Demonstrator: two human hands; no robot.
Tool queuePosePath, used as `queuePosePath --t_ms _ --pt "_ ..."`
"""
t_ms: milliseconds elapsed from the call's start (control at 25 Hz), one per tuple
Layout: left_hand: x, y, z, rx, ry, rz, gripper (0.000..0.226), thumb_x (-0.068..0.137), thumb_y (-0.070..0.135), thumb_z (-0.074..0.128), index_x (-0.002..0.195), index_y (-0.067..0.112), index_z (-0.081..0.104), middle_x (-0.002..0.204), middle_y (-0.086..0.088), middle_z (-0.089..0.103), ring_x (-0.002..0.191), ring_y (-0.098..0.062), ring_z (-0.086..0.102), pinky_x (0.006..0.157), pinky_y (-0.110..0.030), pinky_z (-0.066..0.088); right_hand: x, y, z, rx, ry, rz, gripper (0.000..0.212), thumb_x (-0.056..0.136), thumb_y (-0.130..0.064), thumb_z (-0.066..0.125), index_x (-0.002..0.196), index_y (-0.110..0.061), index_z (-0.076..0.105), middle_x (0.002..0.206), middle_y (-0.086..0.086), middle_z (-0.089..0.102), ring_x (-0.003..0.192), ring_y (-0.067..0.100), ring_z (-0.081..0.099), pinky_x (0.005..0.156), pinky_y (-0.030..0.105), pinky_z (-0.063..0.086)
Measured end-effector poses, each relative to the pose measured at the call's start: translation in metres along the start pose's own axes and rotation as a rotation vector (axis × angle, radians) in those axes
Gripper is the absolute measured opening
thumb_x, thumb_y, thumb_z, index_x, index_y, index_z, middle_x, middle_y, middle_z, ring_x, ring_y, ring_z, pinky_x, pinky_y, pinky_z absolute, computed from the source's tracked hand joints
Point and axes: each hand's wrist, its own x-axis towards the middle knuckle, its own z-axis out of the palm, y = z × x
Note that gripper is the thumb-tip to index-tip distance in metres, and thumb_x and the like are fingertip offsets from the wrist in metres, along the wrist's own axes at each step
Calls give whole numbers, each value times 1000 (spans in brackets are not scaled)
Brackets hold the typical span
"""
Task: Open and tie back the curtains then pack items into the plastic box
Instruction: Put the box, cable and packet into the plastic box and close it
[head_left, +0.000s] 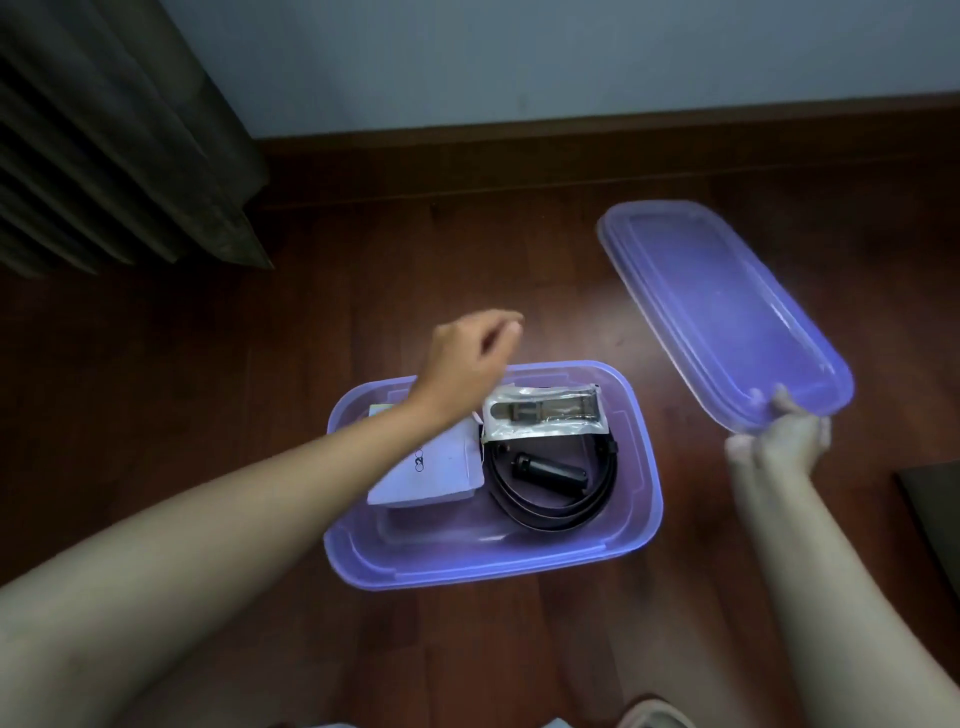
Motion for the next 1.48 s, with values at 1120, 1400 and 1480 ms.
queuePosePath --t_ms 1120,1400,1480 --pt "-101 -79 -68 -149 224 -529 49 93 22 57 140 20 42 142 -1 47 128 -21 46 107 -40 39 -98 35 -53 -1171 -692 -301 39 95 -25 52 133 -18 45 119 -5 54 104 12 49 88 26 34" --pt "-102 -85 -66 -104 197 -523 43 94 23 53 136 21 43 135 1 51 122 -22 49 102 -44 43 -99 34 -53 -1211 -683 -308 41 95 -28 50 135 -19 43 126 1 57 112 22 54 90 30 38" --pt "-101 -84 -66 -96 219 -520 40 94 19 54 132 21 46 128 3 53 118 -21 51 98 -39 43 -100 34 -53 -1221 -677 -309 41 95 -29 50 135 -21 43 128 3 58 115 25 54 92 33 39"
